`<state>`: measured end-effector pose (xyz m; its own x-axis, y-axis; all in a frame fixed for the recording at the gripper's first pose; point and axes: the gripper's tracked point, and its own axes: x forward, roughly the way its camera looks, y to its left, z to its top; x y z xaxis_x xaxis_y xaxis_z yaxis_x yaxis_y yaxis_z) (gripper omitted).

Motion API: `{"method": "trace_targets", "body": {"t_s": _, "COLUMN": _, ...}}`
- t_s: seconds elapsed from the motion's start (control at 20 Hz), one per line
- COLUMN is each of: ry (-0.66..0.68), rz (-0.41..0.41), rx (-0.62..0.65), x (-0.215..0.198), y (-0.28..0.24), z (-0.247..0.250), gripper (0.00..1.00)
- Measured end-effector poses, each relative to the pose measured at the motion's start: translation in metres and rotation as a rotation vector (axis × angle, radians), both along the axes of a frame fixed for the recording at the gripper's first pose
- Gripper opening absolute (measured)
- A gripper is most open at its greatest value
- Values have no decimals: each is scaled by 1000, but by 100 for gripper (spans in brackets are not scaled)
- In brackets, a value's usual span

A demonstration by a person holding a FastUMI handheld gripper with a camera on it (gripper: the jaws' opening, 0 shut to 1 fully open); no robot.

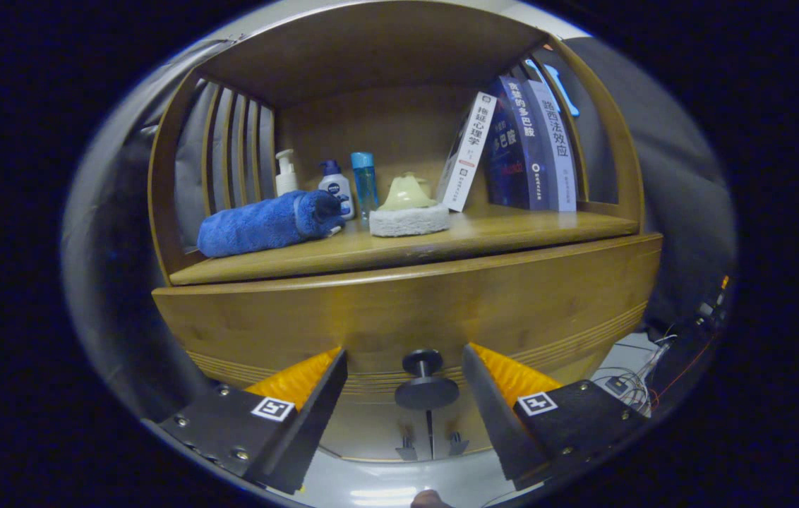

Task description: Pull open the drawer, take out the items inside it, and place them on the countertop above the cabinet.

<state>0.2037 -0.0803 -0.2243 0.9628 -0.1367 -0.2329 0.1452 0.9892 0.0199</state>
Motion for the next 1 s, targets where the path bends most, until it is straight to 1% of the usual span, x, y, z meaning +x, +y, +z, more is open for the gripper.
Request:
{"method": "trace_targets", "body": {"t_s": 0.35, "ry": 8, "rz": 2, "rx": 67, "x": 11, "y": 1, "z": -3, "gripper": 99}}
{"method": "trace_targets", "body": {"t_s": 0.65, "ry": -1, "rz": 0, "rx": 2, "x": 11, "y": 6, "z": -2, "gripper": 99}}
{"method": "trace_targets", "body": {"t_s": 0.75, "ry": 13, "rz": -33, "rx": -16, "x": 7, "y": 3, "z": -1, "gripper": 99}}
{"method": "trace_targets", "body": {"t_s": 1.0, "ry": -5, "rz": -66, "rx": 10, "x": -11, "y": 14, "z": 19, "gripper": 99}}
